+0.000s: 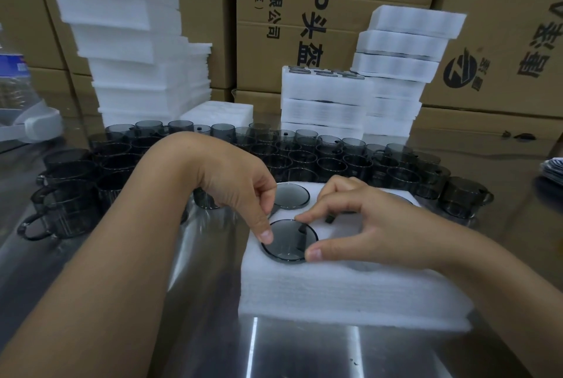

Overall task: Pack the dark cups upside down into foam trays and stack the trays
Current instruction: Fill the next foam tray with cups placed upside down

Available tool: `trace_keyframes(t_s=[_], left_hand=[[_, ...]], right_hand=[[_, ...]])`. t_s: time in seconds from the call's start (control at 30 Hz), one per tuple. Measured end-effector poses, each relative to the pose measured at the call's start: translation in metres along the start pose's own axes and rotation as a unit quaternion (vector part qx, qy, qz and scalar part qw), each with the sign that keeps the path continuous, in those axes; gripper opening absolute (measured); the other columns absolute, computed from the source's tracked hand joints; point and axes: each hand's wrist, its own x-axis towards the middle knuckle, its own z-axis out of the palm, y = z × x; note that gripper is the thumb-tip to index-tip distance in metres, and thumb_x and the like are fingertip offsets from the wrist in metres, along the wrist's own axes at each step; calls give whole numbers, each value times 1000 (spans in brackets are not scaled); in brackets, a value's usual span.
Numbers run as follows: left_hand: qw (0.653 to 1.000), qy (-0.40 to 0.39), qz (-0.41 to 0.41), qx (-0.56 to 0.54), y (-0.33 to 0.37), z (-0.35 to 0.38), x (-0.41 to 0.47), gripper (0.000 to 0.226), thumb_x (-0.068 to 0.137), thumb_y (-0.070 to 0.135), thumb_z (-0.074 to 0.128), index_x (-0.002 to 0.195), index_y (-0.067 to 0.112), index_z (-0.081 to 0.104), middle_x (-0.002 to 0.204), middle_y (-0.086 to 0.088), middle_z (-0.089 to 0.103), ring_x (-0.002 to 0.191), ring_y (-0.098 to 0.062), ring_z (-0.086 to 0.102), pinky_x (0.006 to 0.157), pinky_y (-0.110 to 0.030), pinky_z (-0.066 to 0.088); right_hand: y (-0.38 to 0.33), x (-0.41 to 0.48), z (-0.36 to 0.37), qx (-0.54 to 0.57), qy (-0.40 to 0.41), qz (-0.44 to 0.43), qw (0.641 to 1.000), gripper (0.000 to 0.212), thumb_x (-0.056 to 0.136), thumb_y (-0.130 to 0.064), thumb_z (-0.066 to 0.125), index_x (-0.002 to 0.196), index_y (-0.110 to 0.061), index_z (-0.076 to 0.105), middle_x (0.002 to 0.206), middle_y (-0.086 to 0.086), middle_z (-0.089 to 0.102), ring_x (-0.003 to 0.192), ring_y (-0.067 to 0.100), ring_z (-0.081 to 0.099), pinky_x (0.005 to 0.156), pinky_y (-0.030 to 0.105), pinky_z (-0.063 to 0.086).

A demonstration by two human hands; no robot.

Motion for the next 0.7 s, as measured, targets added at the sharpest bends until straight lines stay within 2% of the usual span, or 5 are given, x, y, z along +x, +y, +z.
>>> trace_keyframes(t_s=[0.2,0.3,0.47,0.57,0.7], left_hand=[[999,14,25,-21,-1,0,2,44,55,62,74,58,26,49,51,10,40,48,-8,34,47,-17,31],[987,93,90,-92,3,3,13,53,62,68,73,54,25,44,48,10,36,45,-8,30,44,-15,29],[910,303,200,-198,22,23,51,33,80,46,69,61,22,56,57,8,48,55,-8,41,56,-20,36],[912,311,193,-187,29,39,67,36,90,37,60,58,21,56,56,10,52,54,-5,44,59,-23,38],[893,398,158,-139,29,44,75,33,92,31,58,60,25,59,57,16,57,57,1,48,57,-21,38]], right_hand=[[1,-2,0,1,-11,0,1000,46,59,-67,64,100,-47,67,98,-21,49,108,-5,42,89,7,31],[2,-2,0,-8,-13,-7,1000,47,60,-68,61,103,-48,65,99,-20,49,110,-5,41,94,10,30],[5,-4,-4,-35,-12,-9,999,48,64,-70,58,109,-53,63,101,-21,53,112,-7,40,97,12,31],[6,-6,-9,-18,10,-8,1000,32,75,-56,68,105,-44,69,103,-21,61,108,-8,49,96,15,39],[9,-6,-14,25,88,-28,995,11,83,-37,70,90,-32,76,90,-19,70,82,-3,61,71,11,45]])
